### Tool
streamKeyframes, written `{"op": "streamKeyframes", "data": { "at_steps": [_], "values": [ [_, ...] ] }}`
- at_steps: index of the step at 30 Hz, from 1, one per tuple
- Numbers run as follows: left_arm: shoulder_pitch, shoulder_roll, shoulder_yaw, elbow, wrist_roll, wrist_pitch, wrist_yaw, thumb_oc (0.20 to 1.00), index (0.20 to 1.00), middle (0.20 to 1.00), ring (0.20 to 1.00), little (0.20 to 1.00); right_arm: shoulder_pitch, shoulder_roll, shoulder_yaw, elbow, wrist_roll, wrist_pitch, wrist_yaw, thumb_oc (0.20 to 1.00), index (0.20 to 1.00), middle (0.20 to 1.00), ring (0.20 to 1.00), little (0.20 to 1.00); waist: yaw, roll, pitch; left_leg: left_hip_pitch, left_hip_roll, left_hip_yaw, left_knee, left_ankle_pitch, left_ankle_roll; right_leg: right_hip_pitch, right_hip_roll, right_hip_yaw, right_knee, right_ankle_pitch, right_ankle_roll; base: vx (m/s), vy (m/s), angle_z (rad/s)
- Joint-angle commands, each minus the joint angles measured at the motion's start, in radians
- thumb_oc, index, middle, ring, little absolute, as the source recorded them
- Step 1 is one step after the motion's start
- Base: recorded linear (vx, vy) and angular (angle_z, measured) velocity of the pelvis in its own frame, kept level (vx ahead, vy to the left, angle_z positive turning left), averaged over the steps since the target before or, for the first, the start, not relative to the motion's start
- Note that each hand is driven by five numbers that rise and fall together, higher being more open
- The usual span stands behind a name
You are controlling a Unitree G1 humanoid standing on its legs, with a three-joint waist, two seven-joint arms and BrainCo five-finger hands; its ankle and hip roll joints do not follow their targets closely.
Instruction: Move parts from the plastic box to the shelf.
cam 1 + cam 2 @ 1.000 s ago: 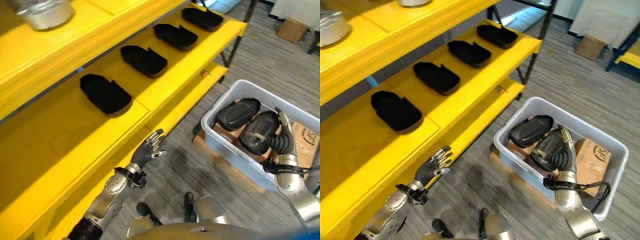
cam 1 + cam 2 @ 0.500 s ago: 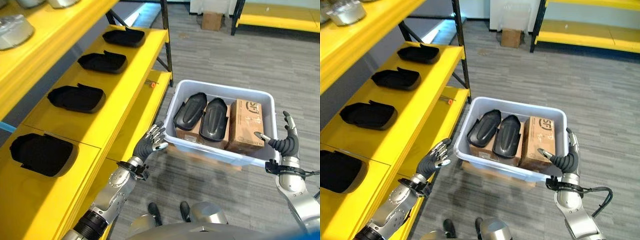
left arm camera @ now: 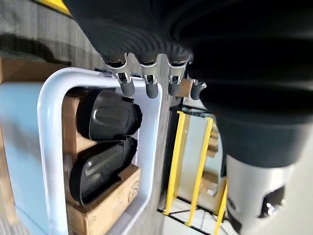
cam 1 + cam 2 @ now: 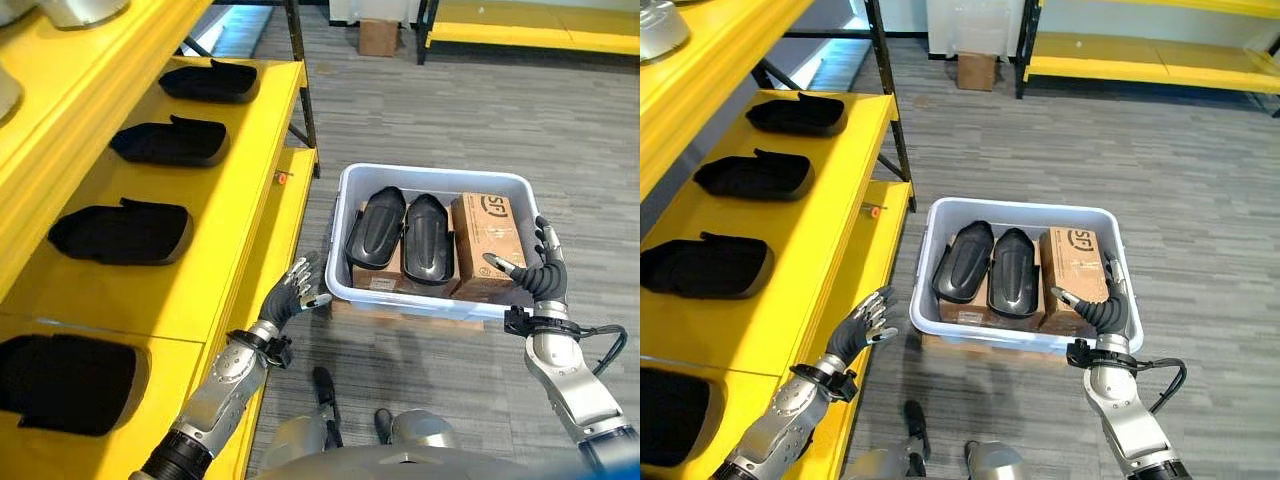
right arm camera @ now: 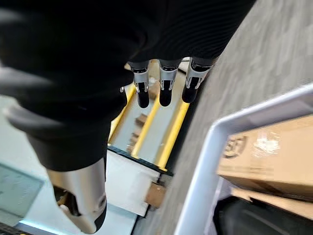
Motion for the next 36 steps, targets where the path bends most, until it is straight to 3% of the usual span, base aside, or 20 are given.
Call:
{"op": "streamKeyframes", "data": {
  "at_steps": [1, 8, 9, 10, 11, 15, 17, 20, 23, 26, 32, 36],
  "values": [
    [0.002, 0.0, -0.008, 0.009, 0.086, -0.024, -0.003, 1.0, 1.0, 1.0, 1.0, 1.0, -0.017, -0.006, -0.019, -0.059, 0.008, -0.038, 0.0, 1.0, 1.0, 1.0, 1.0, 1.0, 0.026, -0.006, -0.061, 0.03, 0.061, 0.019, 0.033, -0.131, -0.047, -0.065, 0.061, -0.116, -0.004, 0.085, 0.03, 0.02, 0.06, -0.02],
    [-0.017, -0.005, -0.042, 0.023, 0.085, 0.004, 0.023, 1.0, 1.0, 1.0, 1.0, 1.0, -0.056, 0.013, 0.003, -0.037, 0.006, -0.02, 0.001, 1.0, 1.0, 1.0, 1.0, 1.0, 0.025, -0.01, -0.067, 0.081, 0.058, 0.057, 0.015, -0.15, -0.037, -0.094, 0.075, -0.172, 0.07, 0.076, 0.036, 0.02, 0.074, -0.08],
    [-0.02, -0.011, -0.041, 0.033, 0.08, 0.01, 0.044, 1.0, 1.0, 1.0, 1.0, 1.0, -0.08, 0.027, 0.018, -0.022, 0.005, -0.006, 0.007, 1.0, 1.0, 1.0, 1.0, 1.0, 0.032, -0.015, -0.057, 0.109, 0.056, 0.089, 0.005, -0.162, -0.024, -0.146, 0.058, -0.232, 0.205, 0.122, 0.071, -0.02, 0.096, -0.47],
    [-0.019, -0.009, -0.037, 0.033, 0.075, 0.012, 0.05, 1.0, 1.0, 1.0, 1.0, 1.0, -0.092, 0.031, 0.023, -0.016, 0.005, -0.007, 0.013, 1.0, 1.0, 1.0, 1.0, 1.0, 0.038, -0.012, -0.055, 0.109, 0.064, 0.111, 0.005, -0.166, -0.021, -0.168, 0.062, -0.262, 0.257, 0.131, 0.079, -0.06, 0.067, -1.0],
    [-0.019, -0.001, -0.026, 0.033, 0.084, 0.019, 0.06, 1.0, 1.0, 1.0, 1.0, 1.0, -0.117, 0.045, 0.041, -0.004, 0.015, -0.001, 0.008, 1.0, 1.0, 1.0, 1.0, 1.0, 0.053, -0.019, -0.04, 0.122, 0.069, 0.149, 0.005, -0.178, -0.011, -0.227, 0.028, -0.32, 0.408, 0.157, 0.113, -0.06, 0.002, -1.33],
    [-0.009, 0.011, -0.008, 0.017, 0.089, 0.034, 0.065, 1.0, 1.0, 1.0, 1.0, 1.0, -0.14, 0.068, 0.054, 0.026, 0.008, -0.011, 0.013, 1.0, 1.0, 1.0, 1.0, 1.0, 0.084, -0.013, -0.026, 0.15, 0.088, 0.178, 0.005, -0.181, -0.011, -0.239, -0.1, -0.413, 0.407, 0.164, 0.133, -0.01, -0.095, -0.68],
    [-0.023, 0.024, -0.008, 0.014, 0.086, 0.041, 0.062, 1.0, 1.0, 1.0, 1.0, 1.0, -0.139, 0.081, 0.054, 0.034, 0.009, -0.02, -0.003, 1.0, 1.0, 1.0, 1.0, 1.0, 0.077, -0.008, -0.02, 0.161, 0.105, 0.148, 0.005, -0.182, -0.016, -0.238, -0.16, -0.353, 0.283, 0.212, 0.15, 0.01, -0.339, -0.28],
    [-0.023, 0.042, -0.009, 0.01, 0.071, 0.04, 0.067, 1.0, 1.0, 1.0, 1.0, 1.0, -0.109, 0.094, 0.034, 0.007, 0.016, -0.003, -0.002, 1.0, 1.0, 1.0, 1.0, 1.0, 0.057, -0.008, -0.027, 0.175, 0.134, 0.124, 0.005, -0.193, -0.029, -0.257, -0.235, -0.254, 0.202, 0.32, 0.185, 0.06, -0.311, 0.2],
    [0.003, 0.045, 0.001, -0.01, 0.073, 0.03, 0.082, 1.0, 1.0, 1.0, 1.0, 1.0, -0.093, 0.088, 0.037, -0.03, 0.011, 0.024, 0.026, 1.0, 1.0, 1.0, 1.0, 1.0, 0.07, 0.0, -0.039, 0.171, 0.18, 0.132, 0.005, -0.164, -0.068, -0.18, -0.238, -0.301, 0.089, 0.251, 0.178, 0.08, -0.313, 0.45],
    [0.022, 0.041, 0.008, -0.026, 0.056, 0.025, 0.088, 1.0, 1.0, 1.0, 1.0, 1.0, -0.101, 0.063, 0.058, -0.047, 0.009, 0.033, 0.016, 1.0, 1.0, 1.0, 1.0, 1.0, 0.091, -0.001, -0.052, 0.154, 0.209, 0.128, 0.009, -0.139, -0.098, -0.13, -0.204, -0.345, 0.025, 0.18, 0.157, 0.05, -0.32, 0.17],
    [0.047, 0.034, 0.013, -0.035, 0.056, 0.017, 0.018, 1.0, 1.0, 1.0, 1.0, 1.0, -0.114, 0.007, 0.064, -0.028, 0.006, -0.004, -0.003, 1.0, 1.0, 1.0, 1.0, 1.0, 0.105, 0.006, -0.052, 0.12, 0.256, 0.079, 0.028, -0.098, -0.137, -0.088, -0.146, -0.362, 0.028, 0.113, 0.088, 0.08, -0.238, -0.08],
    [0.038, 0.027, 0.01, -0.02, 0.032, 0.007, 0.016, 1.0, 1.0, 1.0, 1.0, 1.0, -0.129, -0.005, 0.074, -0.022, 0.013, -0.004, -0.015, 1.0, 1.0, 1.0, 1.0, 1.0, 0.099, 0.011, -0.048, 0.109, 0.275, 0.074, 0.052, -0.092, -0.147, -0.087, -0.136, -0.366, 0.044, 0.095, 0.068, 0.08, -0.133, 0.11]
  ]
}}
